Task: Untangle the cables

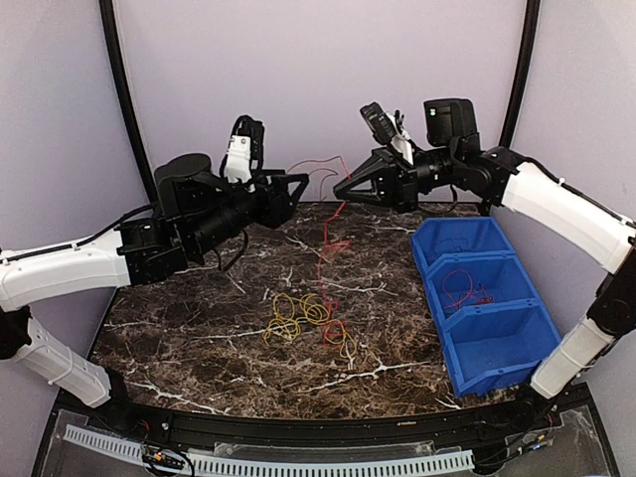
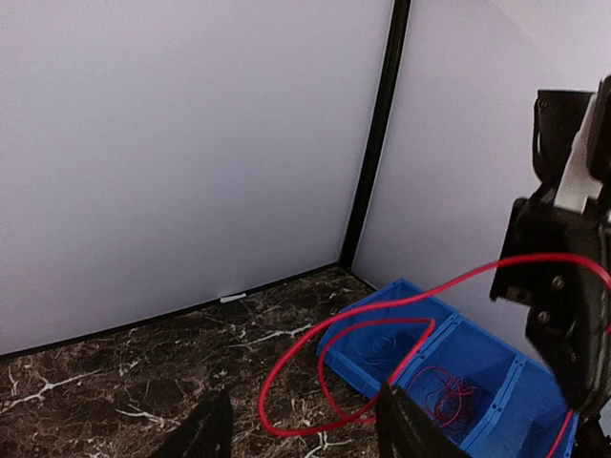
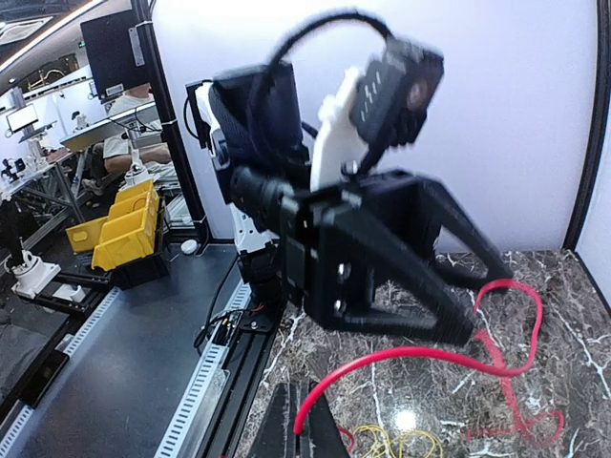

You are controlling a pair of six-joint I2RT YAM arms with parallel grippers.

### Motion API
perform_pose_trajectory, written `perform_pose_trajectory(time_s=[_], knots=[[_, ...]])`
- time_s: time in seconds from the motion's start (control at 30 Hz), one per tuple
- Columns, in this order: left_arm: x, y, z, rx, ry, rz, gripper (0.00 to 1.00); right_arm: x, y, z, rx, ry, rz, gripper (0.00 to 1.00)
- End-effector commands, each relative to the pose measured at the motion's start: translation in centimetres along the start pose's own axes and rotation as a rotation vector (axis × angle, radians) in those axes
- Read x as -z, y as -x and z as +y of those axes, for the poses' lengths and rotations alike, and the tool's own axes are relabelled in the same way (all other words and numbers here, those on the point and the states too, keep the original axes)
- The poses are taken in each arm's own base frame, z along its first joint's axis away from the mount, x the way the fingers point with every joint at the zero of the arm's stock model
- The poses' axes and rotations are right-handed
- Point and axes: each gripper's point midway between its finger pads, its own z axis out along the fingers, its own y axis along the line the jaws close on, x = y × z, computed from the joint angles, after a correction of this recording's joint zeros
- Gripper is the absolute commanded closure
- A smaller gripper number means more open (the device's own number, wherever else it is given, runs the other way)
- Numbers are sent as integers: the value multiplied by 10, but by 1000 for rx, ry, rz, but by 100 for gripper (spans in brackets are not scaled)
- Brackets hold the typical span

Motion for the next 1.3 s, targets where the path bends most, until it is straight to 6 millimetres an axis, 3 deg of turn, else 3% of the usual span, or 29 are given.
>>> perform_pose_trajectory(time_s=[0.0,0.07,0.13,0.17,0.2,0.23,0.27,0.3,0.4,0.53,0.73,0.8,0.83,0.87,0.9,0.93,0.97,1.0,1.03,1.07,1.13,1.17,1.27], knots=[[13,-30,14,-5,28,56,43,14,22,1,1,-63,-25,100],[23,-45,13,27,-5,78,40,18,23,-5,-19,-99,-32,100],[37,-75,12,52,-54,113,32,24,24,-11,-35,-126,-45,100],[43,-69,5,72,-109,80,28,26,24,-13,-37,-133,-48,100],[48,-87,5,81,-129,106,28,28,24,-14,-36,-138,-50,100],[53,-82,-4,100,-192,75,26,29,25,-15,-35,-146,-51,100],[56,-96,-6,125,-215,95,26,31,25,-16,-34,-155,-53,100],[58,-92,-14,147,-270,68,26,33,25,-18,-36,-164,-52,100],[62,-108,-35,195,-365,71,25,36,25,-21,-35,-184,-54,100],[47,-122,-51,142,-334,45,24,39,28,-23,-54,-193,-64,100],[10,-168,-39,10,-139,96,24,42,34,-20,-66,-182,-79,100],[2,-182,-45,-29,-160,103,24,43,36,-18,-71,-175,-84,100],[-2,-174,-53,-32,-194,57,24,43,36,-18,-74,-172,-87,100],[-5,-189,-67,-45,-271,79,24,45,37,-19,-76,-175,-91,100],[-8,-176,-79,-33,-323,19,24,46,38,-19,-77,-175,-94,100],[-10,-187,-94,-32,-409,17,24,48,39,-20,-75,-179,-97,100],[-14,-183,-105,-25,-457,1,25,50,41,-20,-73,-184,-100,100],[-17,-198,-115,-27,-511,26,25,52,41,-21,-73,-189,-103,100],[-23,-193,-123,-11,-533,15,26,53,42,-22,-73,-192,-106,100],[-29,-207,-123,-10,-527,39,27,55,43,-22,-72,-195,-109,100],[-41,-210,-122,1,-496,28,29,58,44,-21,-72,-196,-114,100],[-49,-206,-116,7,-445,9,30,58,45,-20,-71,-193,-116,100],[-68,-219,-93,21,-303,27,36,60,47,-18,-71,-186,-121,100]])
